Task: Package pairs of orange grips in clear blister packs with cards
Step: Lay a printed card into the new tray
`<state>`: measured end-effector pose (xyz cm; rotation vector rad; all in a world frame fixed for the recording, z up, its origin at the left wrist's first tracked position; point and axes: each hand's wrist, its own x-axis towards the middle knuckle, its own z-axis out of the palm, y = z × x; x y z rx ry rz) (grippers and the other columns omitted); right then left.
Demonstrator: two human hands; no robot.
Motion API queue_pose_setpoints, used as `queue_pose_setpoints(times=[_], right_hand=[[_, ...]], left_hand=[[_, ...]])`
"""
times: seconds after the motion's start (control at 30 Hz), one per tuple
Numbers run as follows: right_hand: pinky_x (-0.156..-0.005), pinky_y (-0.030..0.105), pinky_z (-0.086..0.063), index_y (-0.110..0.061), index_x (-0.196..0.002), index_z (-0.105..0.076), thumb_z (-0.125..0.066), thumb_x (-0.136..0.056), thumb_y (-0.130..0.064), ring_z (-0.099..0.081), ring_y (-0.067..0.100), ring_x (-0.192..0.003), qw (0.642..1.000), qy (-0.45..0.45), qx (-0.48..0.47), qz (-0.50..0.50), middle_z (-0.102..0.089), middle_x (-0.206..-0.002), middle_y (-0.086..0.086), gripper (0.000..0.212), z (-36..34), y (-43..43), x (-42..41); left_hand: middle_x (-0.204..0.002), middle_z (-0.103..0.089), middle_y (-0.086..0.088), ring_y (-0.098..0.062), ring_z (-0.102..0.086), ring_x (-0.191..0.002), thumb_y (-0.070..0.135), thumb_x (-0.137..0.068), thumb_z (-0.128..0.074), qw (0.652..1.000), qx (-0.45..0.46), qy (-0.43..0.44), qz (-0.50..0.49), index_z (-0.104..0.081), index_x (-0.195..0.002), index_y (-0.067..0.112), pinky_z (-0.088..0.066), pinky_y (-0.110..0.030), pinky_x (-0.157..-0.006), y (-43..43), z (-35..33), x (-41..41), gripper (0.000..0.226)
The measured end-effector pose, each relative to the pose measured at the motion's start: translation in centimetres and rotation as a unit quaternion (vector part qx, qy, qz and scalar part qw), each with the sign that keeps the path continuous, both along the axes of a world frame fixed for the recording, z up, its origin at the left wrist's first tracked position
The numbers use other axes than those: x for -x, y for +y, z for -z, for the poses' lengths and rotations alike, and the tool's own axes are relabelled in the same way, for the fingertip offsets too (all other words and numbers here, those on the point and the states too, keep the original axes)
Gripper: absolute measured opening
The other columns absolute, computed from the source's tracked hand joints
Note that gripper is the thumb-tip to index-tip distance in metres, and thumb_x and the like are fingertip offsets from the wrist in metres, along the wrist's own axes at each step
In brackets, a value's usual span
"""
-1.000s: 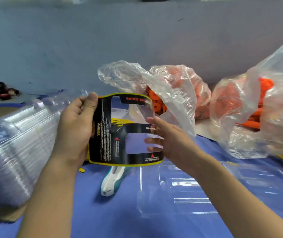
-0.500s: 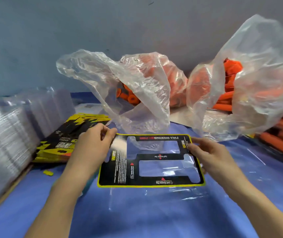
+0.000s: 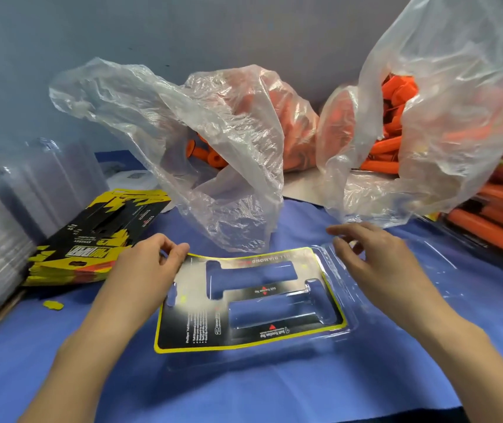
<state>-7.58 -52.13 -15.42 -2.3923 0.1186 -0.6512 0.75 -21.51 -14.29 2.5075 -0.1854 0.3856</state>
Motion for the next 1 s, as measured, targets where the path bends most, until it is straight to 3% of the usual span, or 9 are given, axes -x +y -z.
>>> queue_pose_setpoints(times=[0.2, 0.3, 0.4, 0.6, 0.73, 0.9, 1.0], right_hand=[[-0.096, 0.031, -0.036, -0.033, -0.108, -0.069, -0.063, -0.092, -0.031, -0.049, 0.017, -0.112, 0.993, 0.088, 0.061, -0.043, -0.058, -0.117, -0.01, 0.017, 0.3, -0.3, 0.6], [-0.102, 0.034, -0.032, -0.036, -0.107, -0.067, -0.06, -0.094, -0.037, -0.043, 0.019, -0.124, 0.984, 0.148, 0.094, -0.028, -0.051, -0.133, -0.009, 0.016, 0.7, 0.1, 0.8], [-0.103, 0.033, -0.031, -0.034, -0.1, -0.066, -0.057, -0.094, -0.034, -0.041, 0.02, -0.128, 0.982, 0.15, 0.111, -0.026, -0.047, -0.14, -0.006, 0.011, 0.8, 0.5, 1.0], [-0.099, 0.036, -0.035, -0.027, -0.085, -0.07, -0.059, -0.091, -0.021, -0.051, 0.025, -0.118, 0.977, 0.111, 0.181, -0.025, -0.058, -0.13, -0.005, 0.015, 0.5, 0.9, 1.2], [-0.098, 0.035, -0.033, -0.026, -0.073, -0.063, -0.054, -0.09, -0.013, -0.051, 0.025, -0.117, 0.976, 0.107, 0.185, -0.032, -0.06, -0.129, -0.005, 0.022, 0.6, 1.1, 1.4], [-0.1, 0.035, -0.035, -0.022, -0.093, -0.069, -0.051, -0.093, -0.009, -0.053, 0.024, -0.118, 0.979, 0.081, 0.186, -0.034, -0.062, -0.124, -0.006, 0.023, 1.0, 1.3, 1.6], [-0.097, 0.038, -0.038, -0.021, -0.092, -0.073, -0.056, -0.092, -0.008, -0.057, 0.028, -0.115, 0.977, 0.075, 0.199, -0.026, -0.066, -0.12, -0.004, 0.021, 1.2, 1.4, 1.6]], left_hand=[[-0.052, -0.06, 0.005, -0.01, -0.055, -0.058, 0.042, -0.094, -0.06, 0.999, 0.015, -0.01, -0.032, -0.059, -0.071, 0.022, -0.034, -0.029, -0.052, 2.3, -0.2, 0.0, 0.03], [-0.055, -0.062, 0.006, -0.012, -0.057, -0.061, 0.045, -0.093, -0.059, 0.999, 0.001, -0.005, -0.039, -0.06, -0.072, 0.024, -0.035, -0.03, -0.053, 3.1, -0.2, -0.3, 0.03], [-0.063, -0.064, 0.006, -0.013, -0.057, -0.065, 0.045, -0.093, -0.06, 0.999, -0.028, 0.002, -0.027, -0.06, -0.074, 0.025, -0.038, -0.033, -0.056, 2.9, 0.2, -0.4, 0.027], [-0.065, -0.064, 0.007, -0.013, -0.058, -0.065, 0.045, -0.092, -0.06, 1.0, -0.029, -0.004, -0.012, -0.06, -0.074, 0.026, -0.04, -0.034, -0.056, 2.7, 0.4, -0.3, 0.026], [-0.068, -0.065, 0.007, -0.013, -0.059, -0.068, 0.046, -0.093, -0.059, 1.0, -0.029, 0.0, -0.012, -0.061, -0.075, 0.027, -0.041, -0.034, -0.058, 2.7, 0.4, -0.2, 0.026], [-0.071, -0.066, 0.006, -0.018, -0.061, -0.072, 0.047, -0.093, -0.057, 0.999, -0.037, 0.003, -0.013, -0.06, -0.077, 0.026, -0.048, -0.039, -0.063, 2.9, 0.3, -0.1, 0.027], [-0.071, -0.066, 0.007, -0.018, -0.061, -0.072, 0.048, -0.093, -0.056, 0.999, -0.032, 0.005, -0.017, -0.06, -0.077, 0.026, -0.049, -0.04, -0.063, 2.9, 0.3, 0.0, 0.027]])
